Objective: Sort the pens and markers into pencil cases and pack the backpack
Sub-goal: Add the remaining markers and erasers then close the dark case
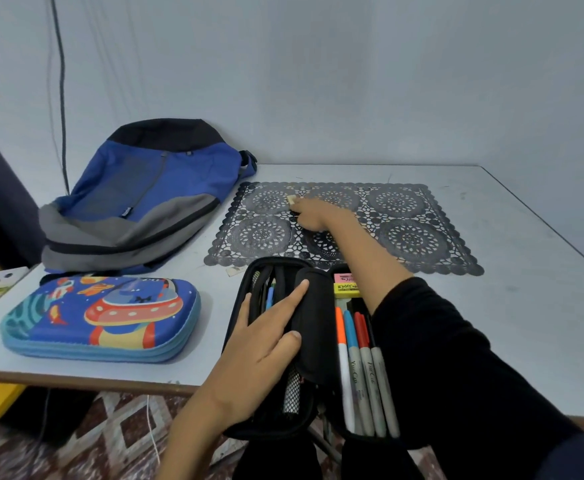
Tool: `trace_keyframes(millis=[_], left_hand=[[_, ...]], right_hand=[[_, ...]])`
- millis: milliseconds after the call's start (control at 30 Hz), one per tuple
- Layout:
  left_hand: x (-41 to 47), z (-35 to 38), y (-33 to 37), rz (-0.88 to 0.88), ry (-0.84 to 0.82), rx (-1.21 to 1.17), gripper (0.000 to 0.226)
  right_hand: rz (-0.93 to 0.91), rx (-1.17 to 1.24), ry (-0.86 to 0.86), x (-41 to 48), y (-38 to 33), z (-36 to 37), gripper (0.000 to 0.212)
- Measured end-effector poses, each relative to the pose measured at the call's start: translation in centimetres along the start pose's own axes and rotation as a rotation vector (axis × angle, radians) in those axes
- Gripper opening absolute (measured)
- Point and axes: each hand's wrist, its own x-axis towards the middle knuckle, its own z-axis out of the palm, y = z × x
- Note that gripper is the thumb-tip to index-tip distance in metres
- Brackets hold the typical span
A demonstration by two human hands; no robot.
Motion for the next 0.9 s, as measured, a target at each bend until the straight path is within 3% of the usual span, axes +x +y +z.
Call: trace_keyframes(millis=[200,600,767,900], left_hand=[[0.1,0.0,-0.2,0.003,0.007,0.005,0.068],[0.0,0.1,-0.2,-0.017,0.003,-0.016,0.064],[0.0,0.1,-0.3,-0.008,0.009,-0.015,0.067],[0.0,0.1,0.0,-0.016,0.016,-0.025,0.066]], right_hand=[[-0.027,0.079,0.304,-1.6,1.7,0.1,0.036],[0.001,0.243,0.234,-6.9,4.7,-0.7,0.020],[-0.080,0.517,0.287,-13.6,5.0,-2.0,0.016],[-0.116,0.434,0.221,-19.0,4.6,-2.3,0.015]])
